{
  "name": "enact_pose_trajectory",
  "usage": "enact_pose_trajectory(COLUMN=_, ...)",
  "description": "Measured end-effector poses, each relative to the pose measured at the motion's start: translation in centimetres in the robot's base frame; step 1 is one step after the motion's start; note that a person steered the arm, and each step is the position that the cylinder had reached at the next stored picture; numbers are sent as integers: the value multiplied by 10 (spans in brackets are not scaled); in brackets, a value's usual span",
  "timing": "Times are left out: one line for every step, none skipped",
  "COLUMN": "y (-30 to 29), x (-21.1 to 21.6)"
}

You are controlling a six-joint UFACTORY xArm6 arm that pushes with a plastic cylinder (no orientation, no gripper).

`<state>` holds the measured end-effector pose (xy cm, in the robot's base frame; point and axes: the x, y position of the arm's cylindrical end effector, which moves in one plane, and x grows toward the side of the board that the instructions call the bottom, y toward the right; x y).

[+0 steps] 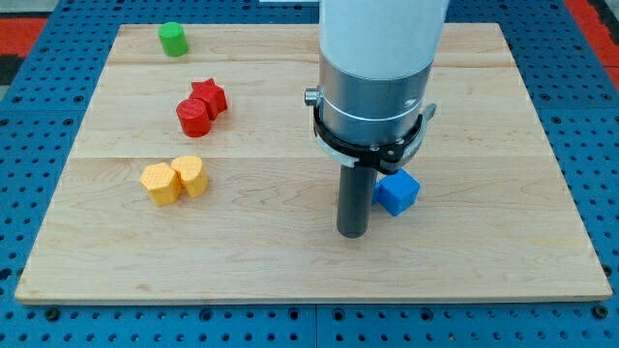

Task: Push the blue triangle towards the center of the board

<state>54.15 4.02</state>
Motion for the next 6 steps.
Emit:
enact_pose_trajectory(y=0, x=0)
enact_pose_trajectory(y=6, x=-7)
enact_pose_trajectory(y=16, x=-23)
enact_pose_trajectory(y=20, x=-45)
enact_pose_trajectory(y=22, x=-76)
enact_pose_trajectory(y=22, x=-115)
